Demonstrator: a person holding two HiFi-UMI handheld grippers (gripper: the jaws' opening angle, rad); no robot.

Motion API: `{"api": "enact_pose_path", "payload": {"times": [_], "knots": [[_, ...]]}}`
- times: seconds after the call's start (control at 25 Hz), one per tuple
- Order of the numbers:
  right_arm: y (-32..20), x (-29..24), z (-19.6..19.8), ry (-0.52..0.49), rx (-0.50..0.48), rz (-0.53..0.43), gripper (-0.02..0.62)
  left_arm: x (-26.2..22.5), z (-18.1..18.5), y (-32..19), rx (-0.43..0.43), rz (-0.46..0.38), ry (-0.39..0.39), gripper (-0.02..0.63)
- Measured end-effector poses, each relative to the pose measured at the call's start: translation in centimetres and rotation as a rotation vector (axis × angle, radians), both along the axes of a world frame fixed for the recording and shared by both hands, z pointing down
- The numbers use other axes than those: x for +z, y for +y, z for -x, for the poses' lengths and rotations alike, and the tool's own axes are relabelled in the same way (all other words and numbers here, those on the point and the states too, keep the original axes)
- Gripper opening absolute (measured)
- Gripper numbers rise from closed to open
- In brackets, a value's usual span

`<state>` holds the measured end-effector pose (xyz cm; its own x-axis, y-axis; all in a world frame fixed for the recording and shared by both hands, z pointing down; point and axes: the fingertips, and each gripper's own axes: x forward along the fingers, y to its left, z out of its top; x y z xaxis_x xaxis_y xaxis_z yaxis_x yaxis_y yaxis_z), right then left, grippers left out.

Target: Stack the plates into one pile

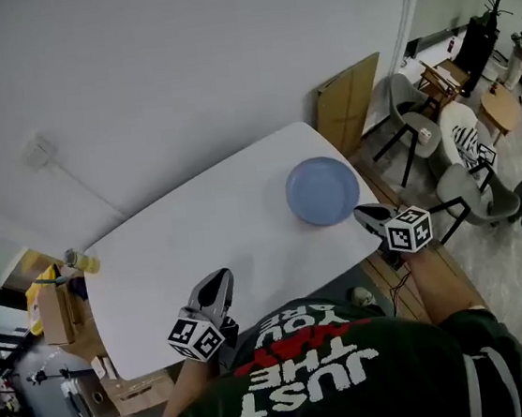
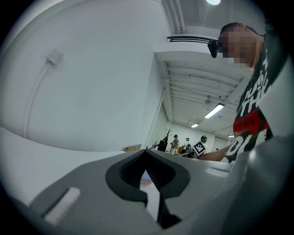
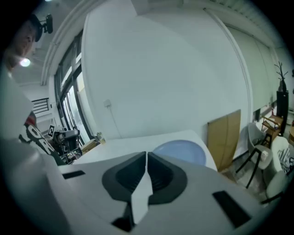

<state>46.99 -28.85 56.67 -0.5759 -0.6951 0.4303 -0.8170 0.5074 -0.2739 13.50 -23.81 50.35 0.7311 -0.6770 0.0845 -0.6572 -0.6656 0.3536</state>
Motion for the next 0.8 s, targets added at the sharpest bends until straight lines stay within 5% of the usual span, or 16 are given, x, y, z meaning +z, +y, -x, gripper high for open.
{"api": "enact_pose_path", "payload": {"times": [0.28,0.44,0.8], "knots": [[-3.9,-5.8,-7.1,-0.026,-0.278,-0.143,0.009,-1.5,-14.6,-3.4,-0.194,0.045,0.117,0.008],[-2.7,-7.8,-10.0,-0.023,-0.413,-0.149,0.009,-2.7,-21.3,-2.4,-0.236,0.057,0.105,0.008],[-1.6,-9.5,-10.7,-0.075,-0.465,-0.145,0.008,-7.1,-24.4,-0.2,-0.26,-0.048,0.059,0.008]]}}
